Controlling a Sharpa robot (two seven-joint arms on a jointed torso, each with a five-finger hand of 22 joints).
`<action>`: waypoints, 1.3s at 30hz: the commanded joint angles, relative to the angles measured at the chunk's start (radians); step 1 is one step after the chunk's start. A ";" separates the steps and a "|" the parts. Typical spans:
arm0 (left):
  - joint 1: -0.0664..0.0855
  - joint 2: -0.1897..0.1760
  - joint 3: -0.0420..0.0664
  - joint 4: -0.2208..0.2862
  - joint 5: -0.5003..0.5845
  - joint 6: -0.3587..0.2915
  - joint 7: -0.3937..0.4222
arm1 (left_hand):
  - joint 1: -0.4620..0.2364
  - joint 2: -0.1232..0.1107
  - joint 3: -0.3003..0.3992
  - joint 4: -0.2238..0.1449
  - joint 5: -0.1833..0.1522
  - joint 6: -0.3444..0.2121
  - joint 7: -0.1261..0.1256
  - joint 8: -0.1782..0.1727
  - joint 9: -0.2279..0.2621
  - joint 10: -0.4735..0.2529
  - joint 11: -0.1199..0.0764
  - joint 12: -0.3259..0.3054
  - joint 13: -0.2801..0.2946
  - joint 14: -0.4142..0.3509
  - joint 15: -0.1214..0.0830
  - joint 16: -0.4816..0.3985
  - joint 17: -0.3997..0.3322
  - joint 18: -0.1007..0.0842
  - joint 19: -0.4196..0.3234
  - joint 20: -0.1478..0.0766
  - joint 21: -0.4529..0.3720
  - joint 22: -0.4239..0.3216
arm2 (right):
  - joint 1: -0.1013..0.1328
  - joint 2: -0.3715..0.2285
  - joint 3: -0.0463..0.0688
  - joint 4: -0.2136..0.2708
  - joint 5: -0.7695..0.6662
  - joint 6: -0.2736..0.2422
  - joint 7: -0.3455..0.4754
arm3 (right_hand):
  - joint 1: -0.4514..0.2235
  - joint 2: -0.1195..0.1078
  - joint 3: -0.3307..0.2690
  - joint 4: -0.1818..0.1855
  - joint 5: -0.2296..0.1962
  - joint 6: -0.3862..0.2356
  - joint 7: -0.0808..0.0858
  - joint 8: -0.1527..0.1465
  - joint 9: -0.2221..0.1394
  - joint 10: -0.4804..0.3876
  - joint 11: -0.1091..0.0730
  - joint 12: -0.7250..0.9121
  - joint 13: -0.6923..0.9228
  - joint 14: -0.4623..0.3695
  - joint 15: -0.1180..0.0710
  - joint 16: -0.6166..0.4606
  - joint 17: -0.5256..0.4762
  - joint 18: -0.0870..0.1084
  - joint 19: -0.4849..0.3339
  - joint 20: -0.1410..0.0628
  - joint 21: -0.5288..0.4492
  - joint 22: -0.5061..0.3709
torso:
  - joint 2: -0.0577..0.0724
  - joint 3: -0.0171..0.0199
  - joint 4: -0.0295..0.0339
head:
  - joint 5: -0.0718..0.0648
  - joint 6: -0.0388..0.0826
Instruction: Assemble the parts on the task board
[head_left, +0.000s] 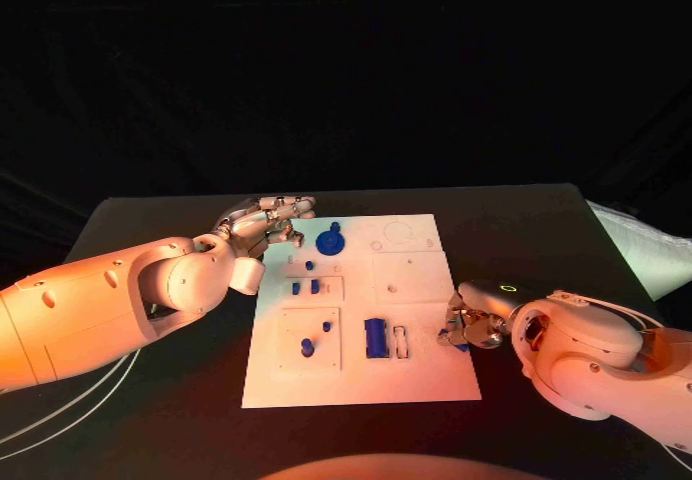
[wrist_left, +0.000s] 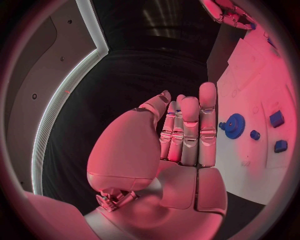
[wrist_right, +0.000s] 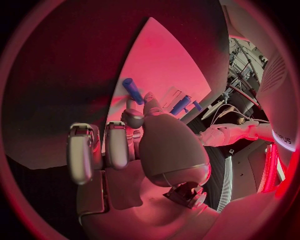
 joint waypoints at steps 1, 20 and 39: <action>0.000 0.001 0.001 0.001 -0.004 0.020 0.005 | 0.003 0.010 -0.004 0.001 -0.004 -0.005 -0.001 0.003 -0.001 -0.007 -0.001 0.007 0.002 -0.007 0.001 0.003 -0.001 0.011 -0.001 0.000 -0.006 -0.001 | -0.010 0.013 -0.005 -0.008 -0.061 0.082 -0.007 | 0.029 0.001 0.005 -0.013 -0.011 0.009 0.000 -0.005 -0.001 -0.003 0.000 0.001 0.001 0.056 0.002 0.000 0.007 -0.010 0.002 0.004 -0.004 0.100 | -0.001 -0.0005 0.0007 | 0.001 -0.002; 0.000 -0.001 0.001 0.002 -0.008 0.018 0.004 | 0.003 0.012 -0.008 0.002 -0.004 -0.006 -0.001 0.005 -0.001 -0.010 0.000 0.012 0.003 -0.008 0.001 0.004 -0.004 0.011 -0.001 0.000 -0.007 -0.002 | -0.016 0.040 -0.007 -0.016 -0.234 0.197 -0.019 | 0.215 0.078 0.200 -0.148 -0.029 0.033 -0.002 -0.036 -0.003 0.006 -0.007 0.002 0.016 0.060 -0.004 0.013 0.030 -0.016 0.017 -0.005 0.009 0.123 | -0.001 -0.0006 0.0010 | 0.000 -0.005; 0.000 0.003 0.001 0.003 -0.008 0.016 0.003 | 0.003 0.012 -0.008 0.002 -0.004 -0.006 -0.001 0.005 -0.001 -0.010 0.000 0.012 0.003 -0.008 0.001 0.004 -0.004 0.011 -0.001 0.000 -0.007 -0.002 | -0.008 0.043 -0.005 0.021 0.192 -0.194 -0.017 | -0.048 -0.055 0.479 -0.012 0.124 0.067 -0.014 -0.074 0.005 0.039 -0.014 0.023 0.055 0.065 -0.009 0.030 0.054 -0.019 0.025 -0.008 0.018 0.136 | 0.000 -0.0019 0.0020 | -0.001 -0.008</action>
